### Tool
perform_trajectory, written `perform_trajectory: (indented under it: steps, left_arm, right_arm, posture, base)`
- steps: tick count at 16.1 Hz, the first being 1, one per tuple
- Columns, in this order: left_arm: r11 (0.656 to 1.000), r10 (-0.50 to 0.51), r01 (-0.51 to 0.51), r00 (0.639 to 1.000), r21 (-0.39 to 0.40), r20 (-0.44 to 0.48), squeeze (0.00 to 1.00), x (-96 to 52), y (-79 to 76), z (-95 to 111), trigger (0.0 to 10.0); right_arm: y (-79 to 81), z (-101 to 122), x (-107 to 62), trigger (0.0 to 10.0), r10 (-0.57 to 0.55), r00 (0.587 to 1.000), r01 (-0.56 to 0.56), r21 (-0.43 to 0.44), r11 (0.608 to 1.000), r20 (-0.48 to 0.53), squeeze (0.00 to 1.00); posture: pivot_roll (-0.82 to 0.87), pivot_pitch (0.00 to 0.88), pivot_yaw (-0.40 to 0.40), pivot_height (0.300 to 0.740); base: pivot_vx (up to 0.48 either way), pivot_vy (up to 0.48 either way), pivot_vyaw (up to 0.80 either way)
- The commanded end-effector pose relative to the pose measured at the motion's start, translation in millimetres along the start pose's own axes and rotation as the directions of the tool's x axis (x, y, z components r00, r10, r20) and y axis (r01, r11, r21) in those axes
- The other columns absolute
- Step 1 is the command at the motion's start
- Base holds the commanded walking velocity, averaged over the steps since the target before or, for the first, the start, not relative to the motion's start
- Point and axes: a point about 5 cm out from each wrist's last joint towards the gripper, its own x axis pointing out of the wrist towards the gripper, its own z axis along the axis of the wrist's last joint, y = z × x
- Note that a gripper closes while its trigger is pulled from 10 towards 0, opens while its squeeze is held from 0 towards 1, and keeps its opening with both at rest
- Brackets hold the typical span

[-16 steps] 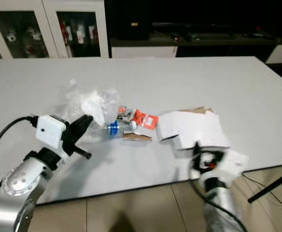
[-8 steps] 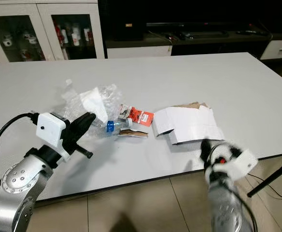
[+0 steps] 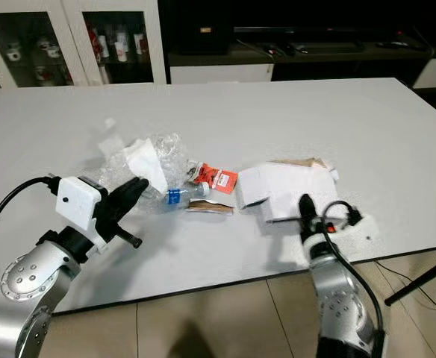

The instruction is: Picking trash to rubbish bin

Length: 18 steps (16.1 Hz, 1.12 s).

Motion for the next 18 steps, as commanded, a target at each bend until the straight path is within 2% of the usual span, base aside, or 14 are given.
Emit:
perform_trajectory:
  steps: [1,4,6,8,9,10,11,18]
  left_arm:
    - [0.998,-0.065,0.065,0.998,0.005,0.023,0.0,0.4,-8.1,7,10.0]
    - [0.994,-0.105,0.105,0.994,0.001,0.03,0.0,0.9,-14.1,9,10.0]
    - [0.994,-0.107,0.107,0.994,-0.003,0.026,0.0,2.2,-15.6,7,10.0]
    - [0.994,-0.109,0.109,0.994,-0.002,0.026,0.0,3.7,-15.5,7,10.0]
    - [0.994,-0.11,0.109,0.994,0.007,0.026,0.0,5.6,-14.9,7,10.0]
    - [0.994,-0.11,0.11,0.994,0.008,0.027,0.0,5.8,-14.8,7,10.0]
    - [0.994,-0.109,0.109,0.994,0.008,0.028,0.0,6.4,-14.4,8,10.0]
    - [0.995,-0.102,0.101,0.994,0.005,0.027,0.0,4.7,-15.4,7,10.0]
  right_arm:
    - [5.9,-17,0.9,10.0,0.004,0.999,-0.001,0.068,0.998,-0.044,0.0]
    - [9.4,-19,3.5,10.0,0.017,0.999,-0.011,0.127,0.992,-0.048,0.0]
    - [13.7,-22,8.4,10.0,0.072,0.996,-0.058,0.236,0.97,-0.049,0.0]
    - [14.9,-23,13.4,10.0,0.093,0.994,-0.077,0.255,0.964,-0.052,0.0]
    - [15.9,-24,20.2,6.9,0.1,0.994,-0.082,0.281,0.956,-0.05,0.0]
    - [17.0,-24,21.7,6.9,0.105,0.993,-0.088,0.294,0.952,-0.045,0.0]
    - [19.5,-22,24.0,0.0,0.118,0.992,-0.101,0.305,0.947,-0.037,0.0]
    - [16.1,-19,26.8,0.0,0.122,0.992,-0.125,0.364,0.923,0.031,0.0]
  posture:
    - [0.08,0.0,-0.068,0.74]
    - [0.08,0.0,-0.074,0.74]
    - [0.07,0.0,-0.067,0.74]
    - [0.08,0.0,-0.064,0.74]
    - [0.08,0.0,-0.062,0.74]
    - [0.08,0.0,-0.062,0.74]
    - [0.08,0.0,-0.064,0.74]
    - [0.1,0.0,-0.076,0.74]
  base:
    - [0.0,0.0,0.0]
    - [0.0,0.0,0.0]
    - [0.0,0.0,0.0]
    - [0.0,0.0,0.0]
    - [0.0,0.0,0.0]
    - [0.0,0.0,0.0]
    - [0.0,0.0,0.0]
    - [0.0,0.0,0.0]
